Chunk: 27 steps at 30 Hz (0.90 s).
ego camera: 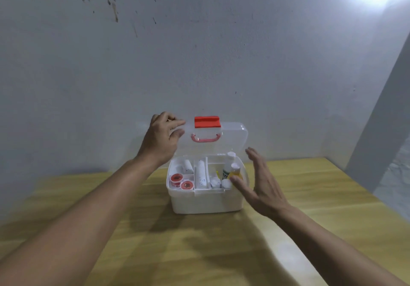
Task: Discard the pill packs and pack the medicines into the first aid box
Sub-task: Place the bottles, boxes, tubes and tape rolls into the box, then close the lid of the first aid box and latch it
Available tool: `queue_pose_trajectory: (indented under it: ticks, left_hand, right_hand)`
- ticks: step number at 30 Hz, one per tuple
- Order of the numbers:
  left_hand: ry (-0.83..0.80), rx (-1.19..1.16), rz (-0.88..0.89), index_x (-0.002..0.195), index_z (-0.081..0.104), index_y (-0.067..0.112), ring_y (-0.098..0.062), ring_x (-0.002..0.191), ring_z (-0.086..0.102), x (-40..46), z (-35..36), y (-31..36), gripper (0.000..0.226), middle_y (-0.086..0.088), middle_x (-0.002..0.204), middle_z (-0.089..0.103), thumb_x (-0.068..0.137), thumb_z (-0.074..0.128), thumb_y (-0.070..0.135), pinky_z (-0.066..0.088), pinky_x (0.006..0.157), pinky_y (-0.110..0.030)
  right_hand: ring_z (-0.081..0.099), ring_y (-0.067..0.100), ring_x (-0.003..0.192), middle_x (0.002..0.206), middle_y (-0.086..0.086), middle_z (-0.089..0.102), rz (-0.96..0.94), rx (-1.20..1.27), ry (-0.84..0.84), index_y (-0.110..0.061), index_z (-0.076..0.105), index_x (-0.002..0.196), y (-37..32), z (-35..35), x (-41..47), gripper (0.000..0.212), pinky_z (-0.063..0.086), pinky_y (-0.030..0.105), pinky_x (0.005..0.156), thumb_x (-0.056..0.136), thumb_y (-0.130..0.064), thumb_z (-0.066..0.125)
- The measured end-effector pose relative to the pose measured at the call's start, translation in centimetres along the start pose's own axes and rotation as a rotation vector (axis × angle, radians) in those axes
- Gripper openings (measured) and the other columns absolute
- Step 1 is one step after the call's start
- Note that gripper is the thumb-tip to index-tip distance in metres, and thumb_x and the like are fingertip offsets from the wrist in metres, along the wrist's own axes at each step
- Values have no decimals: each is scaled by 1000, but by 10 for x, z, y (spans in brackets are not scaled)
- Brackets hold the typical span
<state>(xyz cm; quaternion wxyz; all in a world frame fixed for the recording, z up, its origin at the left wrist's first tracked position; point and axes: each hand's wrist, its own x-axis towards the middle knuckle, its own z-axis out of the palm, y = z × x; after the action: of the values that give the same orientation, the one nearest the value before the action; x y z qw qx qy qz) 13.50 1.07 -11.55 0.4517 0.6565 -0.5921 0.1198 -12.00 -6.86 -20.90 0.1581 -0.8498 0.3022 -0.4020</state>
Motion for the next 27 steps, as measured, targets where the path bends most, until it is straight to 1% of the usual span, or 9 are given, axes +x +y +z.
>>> queue_pose_trajectory:
  ticks: [5, 8, 9, 11, 13, 16, 18, 20, 27]
  left_hand:
    - [-75, -97, -77, 116, 64, 16, -14, 124, 42, -38, -3, 6, 30, 0, 127, 55, 86, 65, 8, 33, 101, -22]
    - [-130, -214, -150, 115, 62, 18, -10, 107, 57, -61, -3, 8, 34, 2, 127, 57, 85, 65, 3, 41, 83, -1]
    - [-138, -239, -163, 117, 61, 18, -10, 103, 61, -68, -2, 7, 36, 5, 126, 57, 85, 66, 2, 45, 82, -2]
    - [-126, -211, -144, 121, 62, 17, -10, 114, 57, -79, 1, 5, 42, 9, 125, 56, 83, 68, 0, 42, 97, -12]
    - [-103, -189, -123, 121, 63, 13, -7, 123, 50, -88, 5, 4, 44, 8, 126, 58, 80, 69, -2, 32, 100, -7]
    - [-96, -238, -154, 118, 65, 6, -5, 112, 56, -99, 9, 4, 41, -3, 125, 61, 79, 71, -4, 34, 85, 6]
    - [-95, -264, -168, 117, 66, 4, 10, 100, 55, -104, 11, 3, 41, -6, 125, 61, 77, 74, -1, 36, 80, 7]
    - [-81, -282, -179, 117, 67, 5, 18, 98, 50, -106, 13, 1, 42, -7, 126, 62, 76, 76, 1, 36, 80, 7]
    - [-61, -273, -174, 110, 71, 9, 25, 101, 51, -109, 16, -3, 40, -1, 118, 65, 71, 81, 7, 37, 82, 6]
  right_hand:
    - [43, 16, 131, 149, 5, 35, 81, 94, 127, -21, 24, 146, -12, -10, 12, 68, 39, 31, 97, 91, -48, 54]
    - [44, 18, 132, 149, 5, 40, 66, 62, 99, -19, 31, 145, -14, -10, 13, 61, 39, 32, 103, 93, -37, 57]
    - [45, 18, 131, 146, 4, 44, 62, 44, 79, -18, 35, 144, -15, -10, 11, 58, 38, 30, 103, 93, -35, 57]
    - [48, 18, 128, 140, 3, 51, 38, 9, 56, -16, 43, 140, -14, -9, 6, 51, 35, 24, 99, 94, -32, 58]
    - [49, 18, 127, 139, 3, 53, -3, -31, 42, -15, 46, 138, -11, -8, -1, 49, 34, 22, 99, 93, -29, 61]
    - [51, 21, 125, 139, 3, 52, -47, -92, -13, -15, 47, 137, -3, -7, -11, 51, 38, 25, 99, 90, -27, 65]
    - [52, 22, 124, 139, 2, 52, -55, -120, -39, -17, 49, 136, 2, -6, -16, 51, 43, 29, 99, 90, -29, 65]
    - [53, 22, 123, 138, 3, 52, -59, -142, -34, -18, 52, 134, 1, -5, -18, 48, 45, 32, 97, 89, -31, 65]
    - [47, 23, 128, 136, 5, 56, -173, -174, -22, -17, 59, 127, -23, 0, -8, 43, 42, 41, 104, 87, -33, 65]
